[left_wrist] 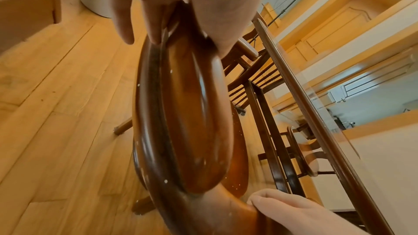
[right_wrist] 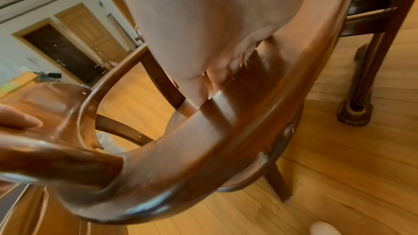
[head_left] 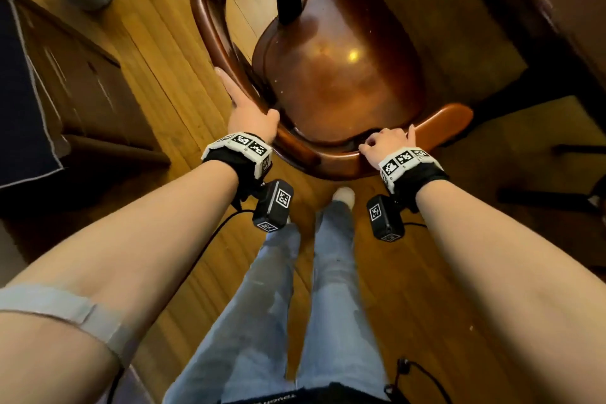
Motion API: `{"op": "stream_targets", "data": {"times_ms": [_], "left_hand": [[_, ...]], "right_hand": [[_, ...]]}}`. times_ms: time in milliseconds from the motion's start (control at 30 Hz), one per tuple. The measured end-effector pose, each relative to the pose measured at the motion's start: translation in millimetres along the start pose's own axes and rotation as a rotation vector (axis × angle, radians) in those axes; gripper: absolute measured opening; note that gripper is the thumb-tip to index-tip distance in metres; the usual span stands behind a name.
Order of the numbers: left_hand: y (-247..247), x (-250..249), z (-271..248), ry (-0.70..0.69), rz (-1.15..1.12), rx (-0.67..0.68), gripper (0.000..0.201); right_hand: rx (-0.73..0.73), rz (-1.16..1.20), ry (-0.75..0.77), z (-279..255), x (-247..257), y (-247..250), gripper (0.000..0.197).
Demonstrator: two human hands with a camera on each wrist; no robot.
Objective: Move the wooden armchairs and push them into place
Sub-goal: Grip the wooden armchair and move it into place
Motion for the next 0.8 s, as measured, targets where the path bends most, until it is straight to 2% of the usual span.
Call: {"op": "stream_targets", "data": {"times_ms": [167,400,600,800], "left_hand": [[1,19,2,0.068,0.034,0.111,0.099],[-9,46,-47,-0.025,0.123,0.168,0.098],[-34,82,-126,-0.114,0.204,0.239,0.097],[-79,124,-231,-0.229,0.22,0.31,0.093]], "right_hand": [[-0.003,0.041,-0.051,-16,10,-21,0.045],[0.022,0.144,-0.106,-78,1,-74,0.044],[0.094,0.241,-0.166,-159,-22,-149,0.045],[0.123,0.354,-0.254,-261,-64,-246,0.044]]}}
Point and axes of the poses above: each hand's wrist, its own z-axis towards the middle knuckle, its own y-axis out of the back of the hand, x = y × z, the point moved 6 cm from there along z, towards the middle knuckle, and after that the axes turned 5 degrees about y, right-handed, at the moved point
